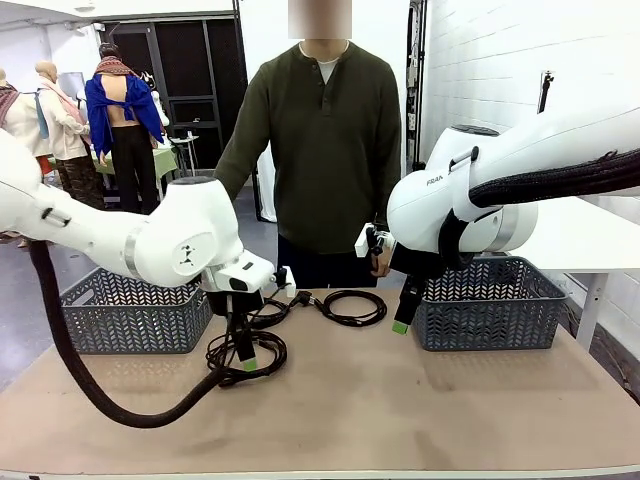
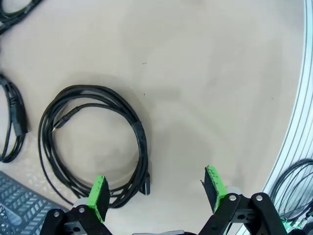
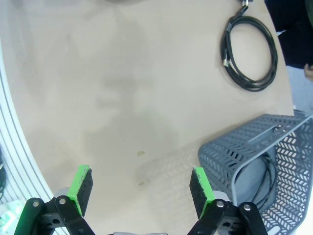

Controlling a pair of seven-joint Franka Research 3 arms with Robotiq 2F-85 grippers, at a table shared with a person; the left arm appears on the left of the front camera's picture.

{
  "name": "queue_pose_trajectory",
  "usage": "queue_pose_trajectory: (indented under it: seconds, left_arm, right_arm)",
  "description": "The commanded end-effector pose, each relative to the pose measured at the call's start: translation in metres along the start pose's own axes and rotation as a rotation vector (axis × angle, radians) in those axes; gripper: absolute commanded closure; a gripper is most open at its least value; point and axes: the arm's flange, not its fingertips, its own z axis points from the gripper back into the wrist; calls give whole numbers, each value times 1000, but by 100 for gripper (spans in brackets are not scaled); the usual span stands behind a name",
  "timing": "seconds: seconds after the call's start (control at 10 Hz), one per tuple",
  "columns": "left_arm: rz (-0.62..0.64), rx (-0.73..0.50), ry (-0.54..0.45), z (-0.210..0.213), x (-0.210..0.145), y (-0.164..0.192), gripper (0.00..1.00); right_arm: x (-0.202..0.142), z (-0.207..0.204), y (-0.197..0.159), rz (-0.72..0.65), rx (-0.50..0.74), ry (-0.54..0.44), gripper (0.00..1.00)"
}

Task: Organize the cables according to human instructions.
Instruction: Pick up a bundle of cables and place it in the basket indicated by the human.

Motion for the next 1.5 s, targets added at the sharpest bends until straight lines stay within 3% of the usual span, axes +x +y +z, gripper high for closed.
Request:
queue_pose_trajectory:
  seconds: [0.0, 1.4]
  left_arm:
    - [24, 17, 29, -10, 14, 10, 0]
    - [31, -75, 113, -63, 29, 24, 0]
  right_arm:
    - [1, 1, -1, -2, 1, 11, 0]
    - [1, 1, -1, -2, 1, 11, 0]
